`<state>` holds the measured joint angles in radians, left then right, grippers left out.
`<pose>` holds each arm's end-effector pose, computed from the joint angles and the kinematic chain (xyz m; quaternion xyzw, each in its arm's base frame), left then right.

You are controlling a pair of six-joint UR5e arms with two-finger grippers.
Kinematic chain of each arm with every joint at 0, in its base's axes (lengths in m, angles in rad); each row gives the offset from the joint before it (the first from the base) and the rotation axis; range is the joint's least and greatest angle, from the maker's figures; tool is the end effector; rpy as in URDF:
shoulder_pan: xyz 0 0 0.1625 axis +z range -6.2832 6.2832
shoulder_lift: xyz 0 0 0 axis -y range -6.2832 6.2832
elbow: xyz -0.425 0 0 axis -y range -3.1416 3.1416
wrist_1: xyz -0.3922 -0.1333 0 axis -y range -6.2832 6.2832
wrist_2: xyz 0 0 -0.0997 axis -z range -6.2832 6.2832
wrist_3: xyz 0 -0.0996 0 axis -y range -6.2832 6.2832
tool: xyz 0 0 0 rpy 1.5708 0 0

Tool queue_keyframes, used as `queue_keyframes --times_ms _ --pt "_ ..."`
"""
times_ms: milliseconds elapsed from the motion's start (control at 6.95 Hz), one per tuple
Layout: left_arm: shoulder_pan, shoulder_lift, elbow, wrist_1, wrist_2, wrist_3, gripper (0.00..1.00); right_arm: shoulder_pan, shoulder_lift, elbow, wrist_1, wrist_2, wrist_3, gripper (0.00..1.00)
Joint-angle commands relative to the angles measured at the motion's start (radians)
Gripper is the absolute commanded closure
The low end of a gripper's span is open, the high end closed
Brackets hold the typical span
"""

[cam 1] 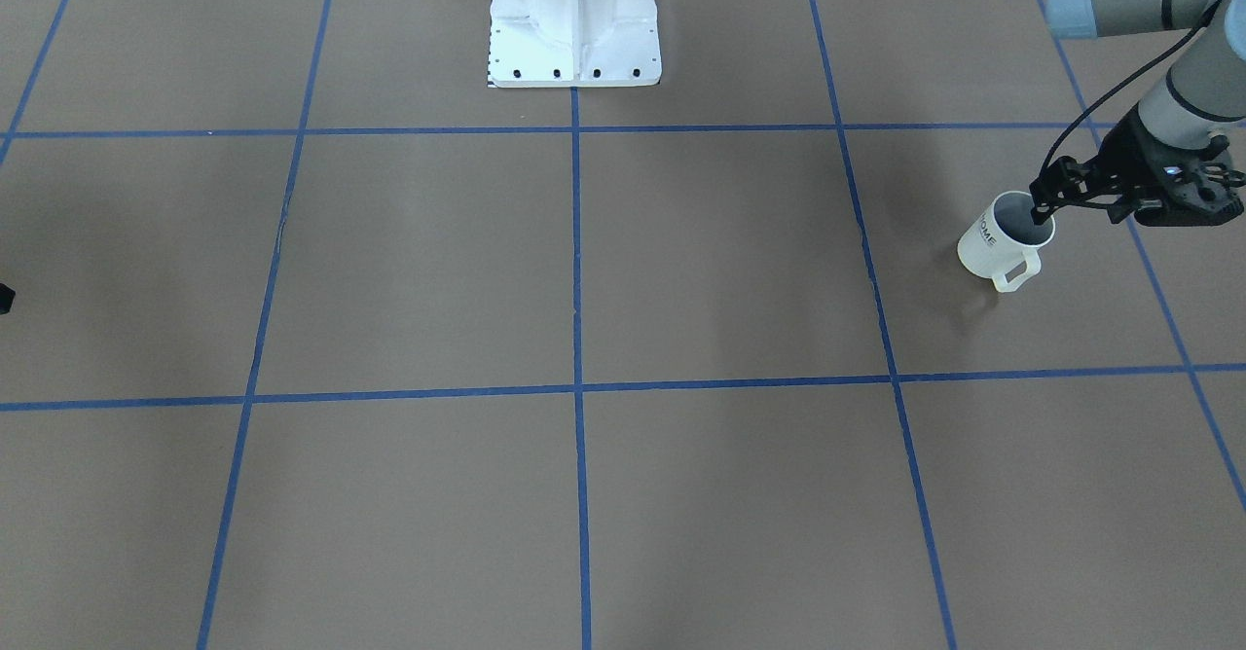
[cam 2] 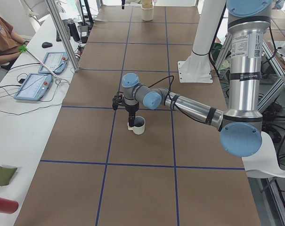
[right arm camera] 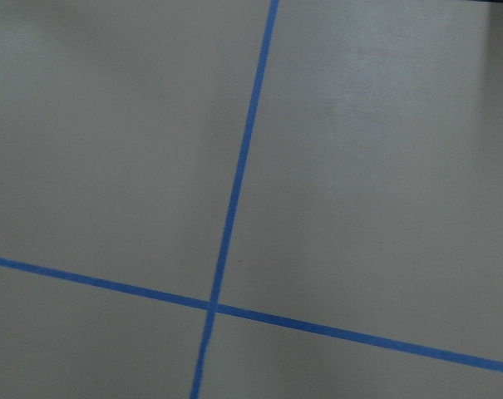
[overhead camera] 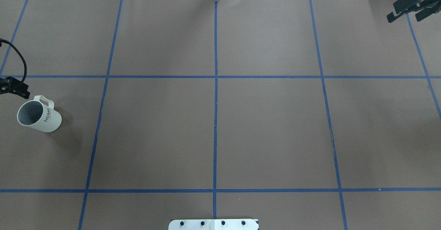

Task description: Left arm hands cup to right arm to dump lemon

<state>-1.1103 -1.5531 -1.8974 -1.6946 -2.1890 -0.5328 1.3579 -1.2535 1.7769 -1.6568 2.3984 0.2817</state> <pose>0.1503 -0.4731 0.5001 0.0382 0.3587 0.0316 0.9322 -0.0663 -0.5905 0.3891 0.0965 -0.4292 -0.0564 0.8963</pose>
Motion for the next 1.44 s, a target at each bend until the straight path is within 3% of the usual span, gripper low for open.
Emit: queue_keyframes --times_ms 0,288,432,576,719,1007,1151,1295 --pt "-0.112 -0.005 0.009 0.021 0.0 0.237 0.0 0.111 -0.143 -0.007 -0.052 0.008 -0.326 0.0" --pt "-0.219 0.037 0.033 0.019 -0.006 0.38 0.0 0.179 -0.263 0.005 -0.044 0.018 -0.468 0.0" --pt "-0.285 0.053 0.065 0.018 -0.049 0.472 0.0 0.197 -0.323 0.018 -0.043 0.013 -0.504 0.0" --pt "-0.357 0.056 0.136 0.009 -0.174 0.585 0.0 0.202 -0.348 0.018 -0.044 -0.002 -0.489 0.0" --pt "-0.408 0.056 0.164 0.009 -0.193 0.605 0.0 0.202 -0.353 0.007 -0.044 -0.008 -0.49 0.0" --pt "-0.411 0.077 0.184 -0.016 -0.151 0.616 0.0 0.205 -0.369 -0.068 -0.046 -0.013 -0.489 0.0" --pt "-0.413 0.07 0.193 -0.02 -0.067 0.616 0.0 0.205 -0.383 -0.091 -0.046 -0.013 -0.484 0.0" --pt "-0.413 0.07 0.195 -0.016 -0.06 0.616 0.0 0.211 -0.395 -0.082 -0.04 -0.01 -0.484 0.0"
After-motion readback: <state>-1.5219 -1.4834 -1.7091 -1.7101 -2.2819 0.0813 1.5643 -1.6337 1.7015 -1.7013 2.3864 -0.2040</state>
